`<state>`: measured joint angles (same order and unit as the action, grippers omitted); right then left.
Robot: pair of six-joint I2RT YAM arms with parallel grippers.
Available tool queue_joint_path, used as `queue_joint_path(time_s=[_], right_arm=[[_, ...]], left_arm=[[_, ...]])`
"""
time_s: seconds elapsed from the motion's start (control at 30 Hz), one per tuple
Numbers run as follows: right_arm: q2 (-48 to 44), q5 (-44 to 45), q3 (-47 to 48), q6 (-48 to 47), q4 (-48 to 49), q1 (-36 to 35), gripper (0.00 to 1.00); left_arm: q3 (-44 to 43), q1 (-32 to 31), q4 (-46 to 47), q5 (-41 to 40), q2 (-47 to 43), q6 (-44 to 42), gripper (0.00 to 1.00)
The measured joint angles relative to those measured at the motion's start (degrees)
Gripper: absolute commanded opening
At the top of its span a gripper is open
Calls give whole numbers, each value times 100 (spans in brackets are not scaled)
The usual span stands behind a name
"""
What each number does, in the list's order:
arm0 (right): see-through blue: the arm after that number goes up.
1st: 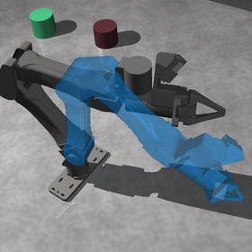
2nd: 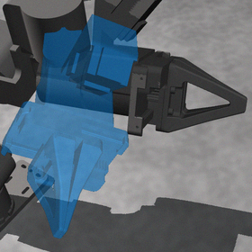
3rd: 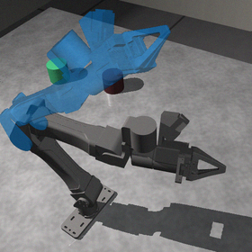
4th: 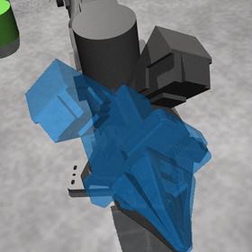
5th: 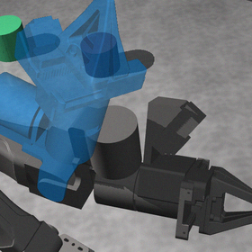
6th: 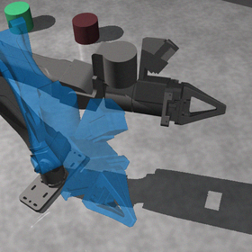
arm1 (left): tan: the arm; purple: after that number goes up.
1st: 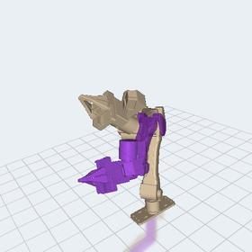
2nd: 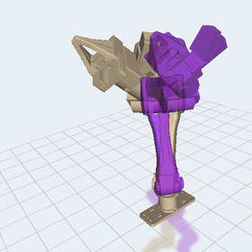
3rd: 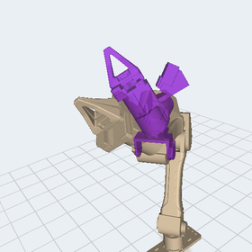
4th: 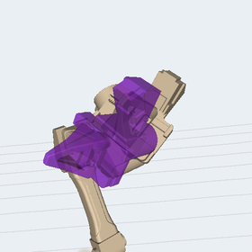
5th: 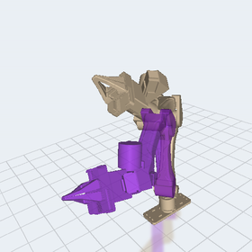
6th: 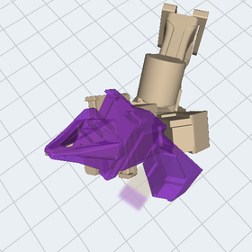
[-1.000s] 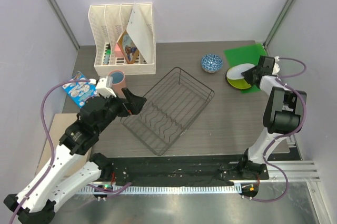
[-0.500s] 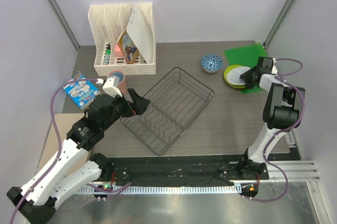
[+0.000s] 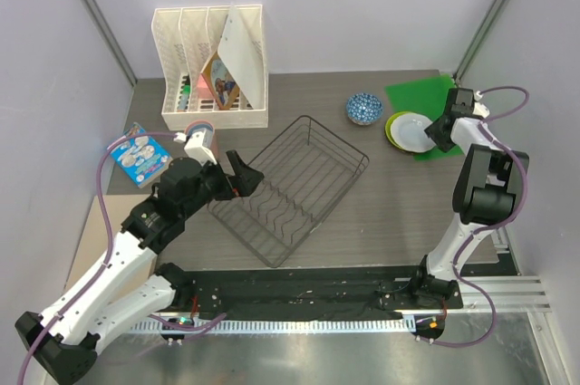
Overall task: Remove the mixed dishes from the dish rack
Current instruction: Place the plate at the center of the board, then reset both arms
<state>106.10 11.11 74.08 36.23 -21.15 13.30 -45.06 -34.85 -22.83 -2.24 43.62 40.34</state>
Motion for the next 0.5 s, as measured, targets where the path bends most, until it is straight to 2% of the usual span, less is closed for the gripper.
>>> queue_joint_path(time_s=[0.3,0.5], right_arm=[[-188,-15,-184,28,11,0,47],[-1832,-212,-1121,514,411,-136,47]], left_arm=[[4,0,13,87,-15,22,100],[17,0,2,50,-15,-11,100]])
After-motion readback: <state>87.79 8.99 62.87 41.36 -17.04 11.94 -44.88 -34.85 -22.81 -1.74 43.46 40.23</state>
